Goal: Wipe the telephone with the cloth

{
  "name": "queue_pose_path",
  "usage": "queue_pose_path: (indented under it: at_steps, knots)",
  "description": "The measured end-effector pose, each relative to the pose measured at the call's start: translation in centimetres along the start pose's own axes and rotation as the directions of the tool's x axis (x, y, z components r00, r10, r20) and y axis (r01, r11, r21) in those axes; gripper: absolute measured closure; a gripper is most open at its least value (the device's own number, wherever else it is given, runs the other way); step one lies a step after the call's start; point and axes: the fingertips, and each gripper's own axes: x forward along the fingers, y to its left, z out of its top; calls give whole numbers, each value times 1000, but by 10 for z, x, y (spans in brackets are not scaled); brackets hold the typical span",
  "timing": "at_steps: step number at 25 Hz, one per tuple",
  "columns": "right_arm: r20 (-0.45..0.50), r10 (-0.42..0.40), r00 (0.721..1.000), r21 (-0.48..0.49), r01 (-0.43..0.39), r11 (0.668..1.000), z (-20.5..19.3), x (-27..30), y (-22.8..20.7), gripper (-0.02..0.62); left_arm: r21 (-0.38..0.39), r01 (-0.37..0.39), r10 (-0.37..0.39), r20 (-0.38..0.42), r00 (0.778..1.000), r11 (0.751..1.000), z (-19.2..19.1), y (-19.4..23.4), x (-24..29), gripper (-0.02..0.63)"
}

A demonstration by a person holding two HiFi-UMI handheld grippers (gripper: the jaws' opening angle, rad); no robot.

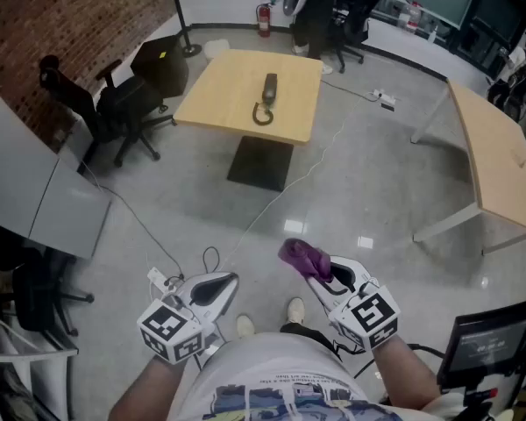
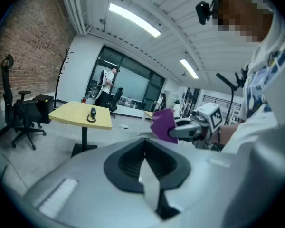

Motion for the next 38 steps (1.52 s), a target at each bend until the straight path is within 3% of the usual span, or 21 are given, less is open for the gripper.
queue_pose_path:
  at_steps: [11,26,31,38]
  knots:
    - [-14,-5,1000,-14,4,1000,9,25,35,479,-20,37,-37,-13,999,999,-13,17,-29,603]
    - [-28,-5,1000,38,6,999,11,52,72,479,-44,41,-41,-10,999,998,-33,48,-60,602]
    - [-36,-3,999,47,4,999,14,60,62,479,-67,32,-33,-7,999,997,-29,61,-53,602]
    - [-32,32,999,51,-30,998,32,97,12,479,-76,-11,8,-28,1000,997,0,98,-16,601]
